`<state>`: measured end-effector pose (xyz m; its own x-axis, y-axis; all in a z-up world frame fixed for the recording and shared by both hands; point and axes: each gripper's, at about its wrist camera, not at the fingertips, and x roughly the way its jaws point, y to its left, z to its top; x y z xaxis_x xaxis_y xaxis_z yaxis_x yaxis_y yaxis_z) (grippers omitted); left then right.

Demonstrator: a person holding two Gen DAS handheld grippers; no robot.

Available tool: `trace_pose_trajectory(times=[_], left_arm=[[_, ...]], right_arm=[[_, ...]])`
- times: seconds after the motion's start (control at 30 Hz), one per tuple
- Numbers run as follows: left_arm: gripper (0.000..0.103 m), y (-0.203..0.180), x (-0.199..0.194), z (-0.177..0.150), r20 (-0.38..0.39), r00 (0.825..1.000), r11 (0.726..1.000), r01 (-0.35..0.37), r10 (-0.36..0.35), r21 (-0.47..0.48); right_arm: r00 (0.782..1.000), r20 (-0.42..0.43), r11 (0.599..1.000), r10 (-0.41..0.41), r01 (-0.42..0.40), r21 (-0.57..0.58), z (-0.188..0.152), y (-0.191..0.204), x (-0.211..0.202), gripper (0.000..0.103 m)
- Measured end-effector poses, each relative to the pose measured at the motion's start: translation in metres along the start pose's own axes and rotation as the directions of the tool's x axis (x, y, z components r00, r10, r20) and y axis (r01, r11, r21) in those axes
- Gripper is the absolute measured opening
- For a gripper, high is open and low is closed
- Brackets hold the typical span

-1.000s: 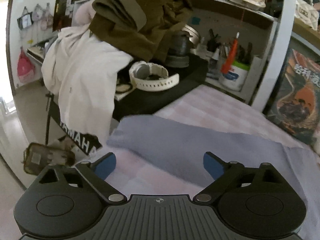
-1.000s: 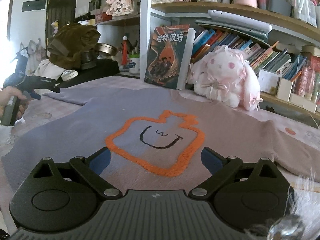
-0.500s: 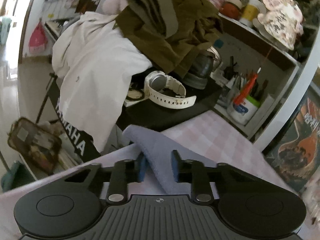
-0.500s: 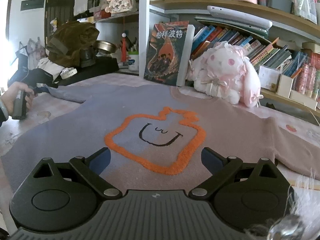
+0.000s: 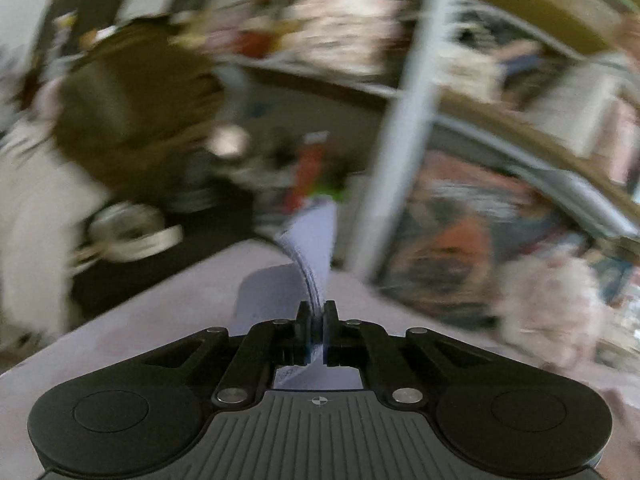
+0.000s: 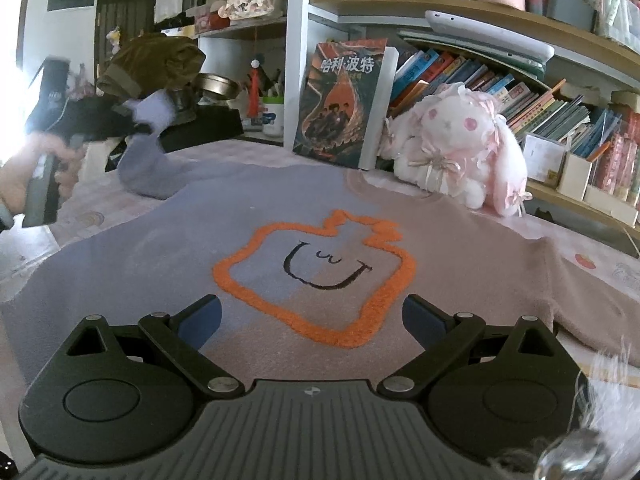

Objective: Fold clothes
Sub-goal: 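Carry the lavender sleeve across the sweatshirt front with the left gripper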

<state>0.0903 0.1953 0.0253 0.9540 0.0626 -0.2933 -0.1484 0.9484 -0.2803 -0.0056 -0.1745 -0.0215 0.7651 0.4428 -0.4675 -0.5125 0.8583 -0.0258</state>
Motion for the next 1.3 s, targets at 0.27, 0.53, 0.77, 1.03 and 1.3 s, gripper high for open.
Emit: trace_pose_trajectory(times=[0.27, 0.53, 0.77, 1.03, 1.3], left_arm=[[0.003, -0.105, 0.021, 0.017, -0.012, 0.962, 0.962, 0.271, -0.271, 0.003], [0.003, -0.187, 0.040, -0.003, -0.071, 0.929, 0.927, 0.367, -0.362, 0.078], [0.004, -0.211, 0.060, -0.037, -0.154, 0.936, 0.933, 0.337, -0.316, 0.128], [0.016, -0.227, 0.060, -0.060, -0.219, 0.888, 0.877, 0.444, -0.404, 0.182], [0.042, -0.260, 0.058, -0.079, -0.360, 0.892, 0.769, 0.428, -0.274, 0.475]], right_arm=[[1.000, 0.017, 1.000, -0.010, 0.010, 0.004, -0.001, 0.000, -0.003, 0.098], [0.999, 0.030, 1.000, -0.014, 0.014, -0.001, -0.001, 0.000, -0.005, 0.098], [0.999, 0.030, 1.000, -0.011, 0.011, -0.003, -0.001, 0.001, -0.006, 0.098], [1.000, 0.018, 1.000, -0.015, 0.015, -0.010, 0.000, 0.003, -0.004, 0.098], [0.999, 0.021, 0.999, -0.024, 0.025, -0.025, -0.001, 0.006, -0.004, 0.098]])
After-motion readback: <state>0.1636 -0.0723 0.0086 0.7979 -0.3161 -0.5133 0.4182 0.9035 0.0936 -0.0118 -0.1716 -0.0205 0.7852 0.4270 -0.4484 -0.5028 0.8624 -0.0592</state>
